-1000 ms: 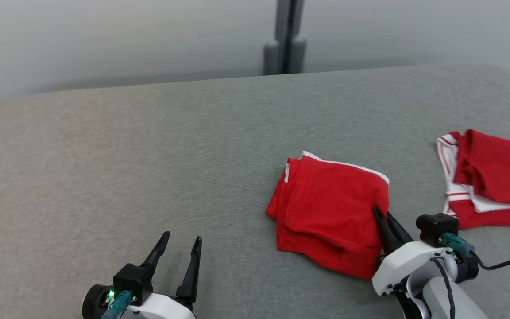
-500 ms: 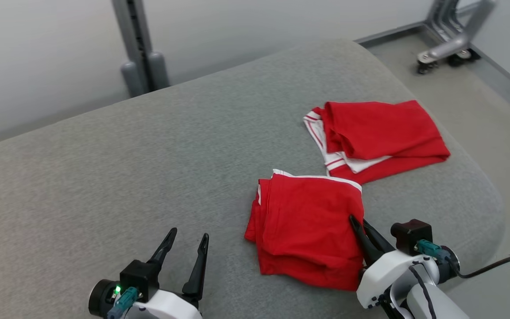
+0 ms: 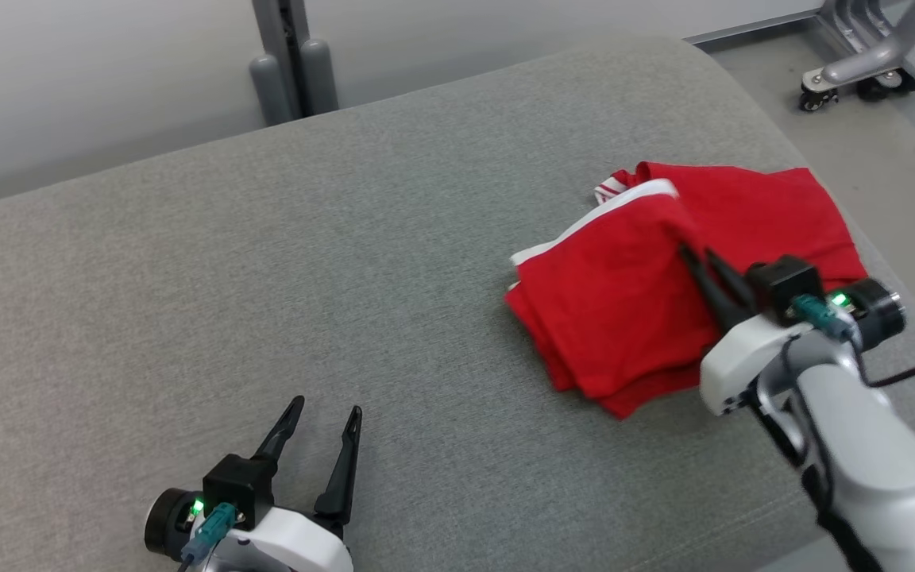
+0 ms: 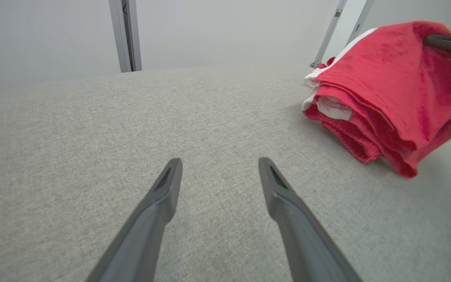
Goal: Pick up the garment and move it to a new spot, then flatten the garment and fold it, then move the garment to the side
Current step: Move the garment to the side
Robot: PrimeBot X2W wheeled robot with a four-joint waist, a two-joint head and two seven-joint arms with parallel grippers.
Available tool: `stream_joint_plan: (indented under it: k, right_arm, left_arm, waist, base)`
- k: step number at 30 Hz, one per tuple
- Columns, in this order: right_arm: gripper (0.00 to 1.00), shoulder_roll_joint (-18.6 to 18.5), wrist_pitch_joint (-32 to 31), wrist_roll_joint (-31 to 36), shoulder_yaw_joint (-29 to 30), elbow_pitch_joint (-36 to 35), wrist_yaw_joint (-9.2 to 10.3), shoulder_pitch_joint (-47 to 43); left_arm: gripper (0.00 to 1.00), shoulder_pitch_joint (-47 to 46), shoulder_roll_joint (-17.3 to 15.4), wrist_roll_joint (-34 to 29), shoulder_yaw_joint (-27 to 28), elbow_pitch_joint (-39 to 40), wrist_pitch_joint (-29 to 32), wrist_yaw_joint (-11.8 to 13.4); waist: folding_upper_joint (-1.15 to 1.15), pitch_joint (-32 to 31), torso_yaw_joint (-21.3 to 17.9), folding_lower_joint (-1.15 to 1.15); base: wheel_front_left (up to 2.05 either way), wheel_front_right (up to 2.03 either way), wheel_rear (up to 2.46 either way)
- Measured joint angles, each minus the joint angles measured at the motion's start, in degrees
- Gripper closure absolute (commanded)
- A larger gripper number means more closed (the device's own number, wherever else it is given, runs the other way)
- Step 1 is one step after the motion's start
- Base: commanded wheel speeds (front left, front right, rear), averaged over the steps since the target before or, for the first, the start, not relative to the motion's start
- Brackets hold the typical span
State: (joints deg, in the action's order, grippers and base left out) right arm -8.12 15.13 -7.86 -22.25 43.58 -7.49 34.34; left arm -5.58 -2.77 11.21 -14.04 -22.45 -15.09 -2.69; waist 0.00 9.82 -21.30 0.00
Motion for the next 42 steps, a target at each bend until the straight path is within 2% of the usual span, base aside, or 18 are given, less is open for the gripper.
stream_joint_plan:
  k: [7,11,12,13,14,17,20,23,26,29,30,33,42]
  right_arm:
    - [1.00,-9.81,-0.97,2.27,4.38,7.12,-0.01,7.58]
    - [1.00,-13.81,-1.52,5.15,8.49,11.48,-0.01,10.06]
    - [0.92,-14.37,-1.74,5.87,9.67,12.63,-0.01,10.49]
    - [0.58,-14.85,-2.02,6.86,10.87,13.57,-0.01,10.86]
    - [0.00,-15.34,-2.08,8.11,12.18,14.41,-0.01,11.11]
    - [0.00,-17.13,-2.75,11.89,17.82,16.84,-0.01,11.76]
    - [0.00,-17.20,-2.56,15.49,24.28,17.05,-0.01,11.85]
    - [0.00,-15.48,-1.56,18.29,31.15,15.10,-0.01,11.52]
    - [0.00,-11.45,-0.66,19.71,34.81,11.84,0.00,10.16]
    - [0.00,-6.15,-0.27,19.52,35.65,6.86,-0.01,7.98]
    - [0.00,-3.28,-0.18,18.56,34.85,1.97,-0.01,5.77]
    - [0.00,0.54,-0.15,16.18,33.03,-3.43,-0.01,0.93]
    - [0.00,4.75,-0.15,10.72,26.95,-9.40,-0.01,-12.34]
  left_arm:
    - [0.00,-1.47,0.00,-1.45,0.35,0.29,0.00,-0.85]
    - [0.00,-2.86,-0.01,-2.41,0.71,0.87,-0.01,-1.19]
    - [0.00,-2.91,-0.01,-2.61,0.81,1.00,0.00,-1.23]
    - [0.00,-2.91,-0.01,-2.64,0.98,1.09,-0.01,-1.29]
    - [0.00,-2.93,-0.02,-2.66,1.02,1.16,0.00,-1.30]
    - [0.00,-2.98,-0.02,-2.79,1.44,1.41,-0.01,-1.37]
    - [0.00,-3.01,-0.03,-2.80,1.94,1.53,0.00,-1.35]
    - [0.00,-3.00,-0.03,-2.56,2.50,1.66,0.00,-1.20]
    - [0.00,-2.97,-0.01,-2.26,3.09,1.94,0.00,-0.76]
    - [0.00,-2.82,-0.04,-1.92,3.79,2.37,0.00,0.00]
    - [0.00,-2.64,-0.02,-1.48,4.38,2.63,0.00,0.40]
    - [0.00,-1.94,-0.02,-1.01,5.33,2.91,0.00,0.86]
    - [0.00,0.77,-0.04,0.05,7.19,3.08,0.00,2.14]
  waist:
    - [0.00,1.99,4.95,0.00]
    - [0.00,3.53,8.06,0.00]
    - [0.00,3.94,8.81,0.00]
    - [0.00,4.33,9.51,0.00]
    - [0.00,4.69,10.18,0.00]
    - [0.00,5.69,12.06,0.00]
    - [0.00,6.25,13.49,0.00]
    - [0.00,5.96,14.28,0.00]
    - [0.00,5.00,14.70,0.00]
    - [0.00,3.75,15.20,0.00]
    - [0.00,2.87,15.63,0.00]
    - [0.00,1.56,16.47,0.00]
    - [0.00,-1.99,20.16,0.00]
  base:
    - [0.00,0.00,0.00]
    - [0.00,0.00,0.00]
    - [0.00,0.00,0.00]
    - [0.00,0.00,0.00]
    - [0.00,0.00,0.00]
    - [0.00,0.00,0.00]
    - [0.00,0.00,0.00]
    - [0.00,0.00,0.00]
    - [0.00,0.00,0.00]
    - [0.00,0.00,0.00]
    - [0.00,0.00,0.00]
    - [0.00,0.00,0.00]
    - [0.00,0.00,0.00]
